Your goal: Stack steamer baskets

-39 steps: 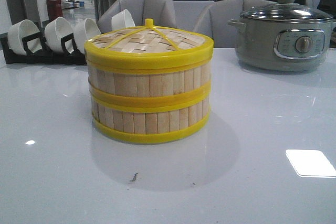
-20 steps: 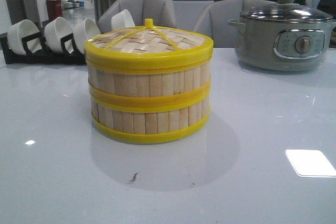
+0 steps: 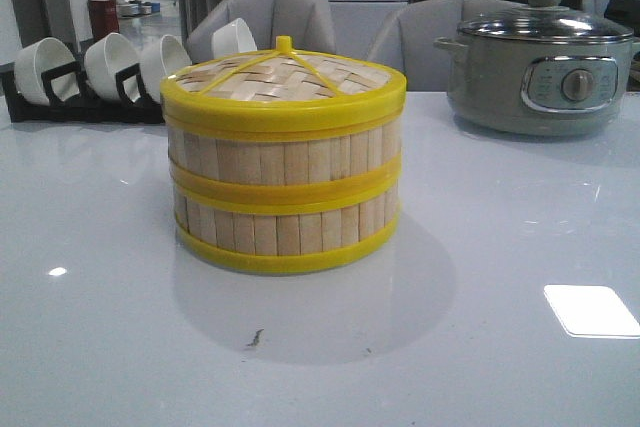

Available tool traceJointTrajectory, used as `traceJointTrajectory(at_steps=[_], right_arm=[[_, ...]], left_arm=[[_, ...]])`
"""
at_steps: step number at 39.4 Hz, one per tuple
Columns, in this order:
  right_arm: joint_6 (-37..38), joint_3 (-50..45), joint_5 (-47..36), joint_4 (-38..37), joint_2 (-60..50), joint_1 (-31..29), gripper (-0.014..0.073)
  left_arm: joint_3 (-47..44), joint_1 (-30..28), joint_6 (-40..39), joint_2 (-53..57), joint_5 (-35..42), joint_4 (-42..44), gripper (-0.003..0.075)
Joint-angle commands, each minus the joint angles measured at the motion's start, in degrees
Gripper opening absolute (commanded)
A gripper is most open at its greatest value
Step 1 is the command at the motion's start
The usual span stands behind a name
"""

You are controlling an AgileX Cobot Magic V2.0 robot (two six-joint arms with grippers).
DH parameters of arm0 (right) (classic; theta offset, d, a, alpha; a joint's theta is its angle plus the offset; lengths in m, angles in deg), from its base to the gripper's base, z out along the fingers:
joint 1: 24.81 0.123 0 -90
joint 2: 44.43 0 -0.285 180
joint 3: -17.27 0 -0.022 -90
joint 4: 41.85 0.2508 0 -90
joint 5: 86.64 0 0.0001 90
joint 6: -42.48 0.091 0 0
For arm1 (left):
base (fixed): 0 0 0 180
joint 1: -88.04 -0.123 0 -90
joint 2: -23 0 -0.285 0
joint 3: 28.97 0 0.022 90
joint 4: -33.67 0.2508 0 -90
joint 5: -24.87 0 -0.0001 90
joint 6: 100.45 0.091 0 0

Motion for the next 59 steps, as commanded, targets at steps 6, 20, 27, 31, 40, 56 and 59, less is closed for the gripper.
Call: traceJointTrajectory(at_steps=[6, 20, 27, 31, 40, 56, 59], right_arm=[[-0.35, 1.64, -4.72, -0.46, 0.63, -0.36, 0.0048], [-0.35, 1.64, -4.72, -0.46, 0.63, -0.36, 0.0048], [-0.35, 1.64, -4.72, -0.46, 0.63, -0.36, 0.0048], [-0.35, 1.64, -4.72, -0.46, 0.63, -0.36, 0.0048], [-0.35, 1.64, -4.72, -0.46, 0.63, -0.36, 0.0048], [-0.35, 1.64, -4.72, -0.46, 0.63, -0.36, 0.0048], [-0.35, 1.64, -4.72, -0.46, 0.63, -0.36, 0.0048]], left_arm=[[-0.02, -0.17, 0.07, 0.87, 4.33, 1.65, 0.0087], [-0.02, -0.17, 0.07, 0.87, 5.93, 2.04, 0.0087], [-0.02, -0.17, 0.07, 0.87, 6.40, 2.60, 0.0087], [-0.02, -0.17, 0.07, 0.87, 6.48, 3.15, 0.0087], [-0.02, -0.17, 0.07, 0.87, 6.48, 3.15, 0.0087], [-0.02, -0.17, 0.07, 0.87, 6.48, 3.15, 0.0087], [-0.02, -0.17, 0.07, 0.87, 6.48, 3.15, 0.0087]])
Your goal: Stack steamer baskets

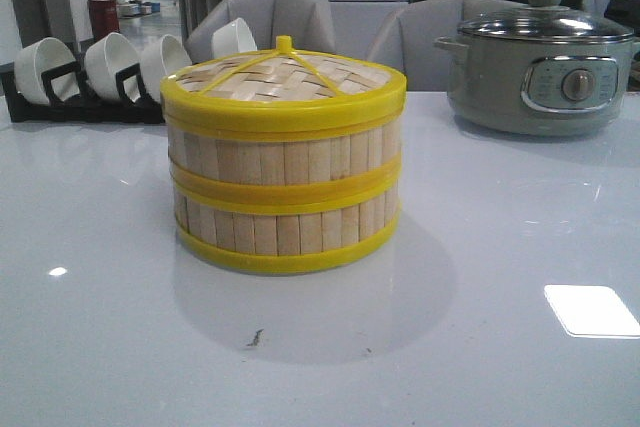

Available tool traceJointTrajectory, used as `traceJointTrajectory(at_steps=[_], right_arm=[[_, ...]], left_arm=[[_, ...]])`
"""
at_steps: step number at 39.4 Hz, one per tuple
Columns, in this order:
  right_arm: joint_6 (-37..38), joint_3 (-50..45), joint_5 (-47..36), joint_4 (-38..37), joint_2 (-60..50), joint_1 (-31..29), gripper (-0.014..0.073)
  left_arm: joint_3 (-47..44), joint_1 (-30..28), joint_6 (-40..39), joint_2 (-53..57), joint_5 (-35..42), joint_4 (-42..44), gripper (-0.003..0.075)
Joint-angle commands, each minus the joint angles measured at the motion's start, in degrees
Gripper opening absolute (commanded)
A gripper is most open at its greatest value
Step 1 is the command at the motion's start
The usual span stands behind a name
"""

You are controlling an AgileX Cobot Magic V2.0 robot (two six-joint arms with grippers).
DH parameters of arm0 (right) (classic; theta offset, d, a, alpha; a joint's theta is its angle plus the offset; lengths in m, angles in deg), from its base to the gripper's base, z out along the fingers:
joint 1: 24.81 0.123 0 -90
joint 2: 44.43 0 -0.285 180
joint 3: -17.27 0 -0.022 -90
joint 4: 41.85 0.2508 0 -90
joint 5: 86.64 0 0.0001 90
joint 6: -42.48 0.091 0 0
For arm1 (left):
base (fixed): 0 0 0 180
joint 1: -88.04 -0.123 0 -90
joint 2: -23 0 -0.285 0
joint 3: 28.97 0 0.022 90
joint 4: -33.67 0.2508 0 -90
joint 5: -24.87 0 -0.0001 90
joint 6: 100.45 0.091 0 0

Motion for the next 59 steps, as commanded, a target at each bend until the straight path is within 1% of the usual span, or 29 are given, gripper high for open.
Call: traceJointTrajectory(at_steps=[1, 22, 30, 37, 44, 45, 59], right_arm=[[-0.35, 1.64, -4.72, -0.46, 0.63, -0.36, 0.0048], [-0.35, 1.54, -3.93, -0.47, 0.47, -0.36, 0.0048], [-0.35, 0.33, -2.23, -0.47, -2.69, -0.10, 0.0034], [-0.35, -6.13, -5.50, -0.47, -7.58, -0.10, 0.0034], [-0.35, -12.90, -14.19, -0.47, -10.57, -0.10, 0.0034], [-0.35, -12.66, -13.25, -0.47, -10.57, -0.10, 0.0034], [-0.35, -12.70, -13.82, -0.47, -10.52, -0.10, 0.0034]], left_arm=[[-0.02, -0.17, 0.07, 0.87, 5.16, 0.01, 0.0087], [-0.02, -0.17, 0.07, 0.87, 5.16, 0.01, 0.0087], [-0.02, -0.17, 0.07, 0.87, 5.16, 0.01, 0.0087], [-0.02, -0.17, 0.07, 0.87, 5.16, 0.01, 0.0087], [-0.02, -0.17, 0.07, 0.87, 5.16, 0.01, 0.0087], [-0.02, -0.17, 0.07, 0.87, 5.16, 0.01, 0.0087], [-0.02, -0.17, 0.07, 0.87, 5.16, 0.01, 0.0087]])
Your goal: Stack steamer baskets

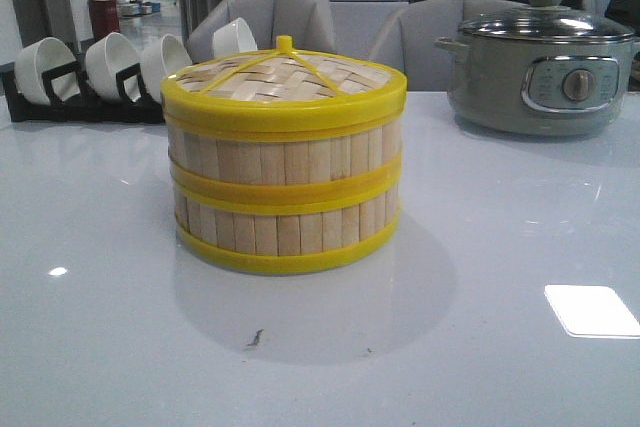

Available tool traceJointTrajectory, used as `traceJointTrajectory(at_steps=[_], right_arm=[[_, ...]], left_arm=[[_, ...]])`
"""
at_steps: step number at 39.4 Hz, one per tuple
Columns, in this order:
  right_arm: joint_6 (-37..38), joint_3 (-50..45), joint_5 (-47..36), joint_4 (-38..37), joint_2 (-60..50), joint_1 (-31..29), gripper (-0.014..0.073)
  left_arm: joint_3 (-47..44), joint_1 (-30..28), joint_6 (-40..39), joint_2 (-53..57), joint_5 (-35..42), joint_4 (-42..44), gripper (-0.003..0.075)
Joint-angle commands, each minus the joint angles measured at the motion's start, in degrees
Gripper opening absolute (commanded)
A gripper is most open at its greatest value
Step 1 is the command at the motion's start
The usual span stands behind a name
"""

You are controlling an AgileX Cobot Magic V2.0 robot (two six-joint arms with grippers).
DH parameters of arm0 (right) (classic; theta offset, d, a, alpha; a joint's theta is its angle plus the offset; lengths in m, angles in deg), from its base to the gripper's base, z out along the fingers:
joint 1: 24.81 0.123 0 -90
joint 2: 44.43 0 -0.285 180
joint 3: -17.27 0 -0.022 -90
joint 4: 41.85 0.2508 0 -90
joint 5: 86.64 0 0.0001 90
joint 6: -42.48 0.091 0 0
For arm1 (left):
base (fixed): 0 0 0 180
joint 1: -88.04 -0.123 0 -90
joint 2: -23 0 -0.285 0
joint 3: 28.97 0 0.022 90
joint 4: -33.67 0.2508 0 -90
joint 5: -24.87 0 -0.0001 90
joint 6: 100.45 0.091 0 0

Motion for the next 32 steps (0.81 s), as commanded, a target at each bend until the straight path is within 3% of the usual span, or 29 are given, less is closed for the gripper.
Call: traceJointTrajectory(at_steps=[1, 19, 32], right_arm=[[-0.35, 0.83, -5.48, -0.36, -1.21, -0.10, 0.0034], [-0.68, 0.83, -6.76, 2.20, -1.22, -0.10, 0.0034], [-9.48, 0.83, -6.32, 9.16, -1.22, -0.10, 0.0034]], left_arm=[[-0.02, -0.17, 0.07, 0.87, 4.98, 0.01, 0.0087], [-0.02, -0.17, 0.07, 0.87, 4.98, 0.01, 0.0087], [-0.02, -0.17, 0.07, 0.87, 4.98, 0.01, 0.0087]])
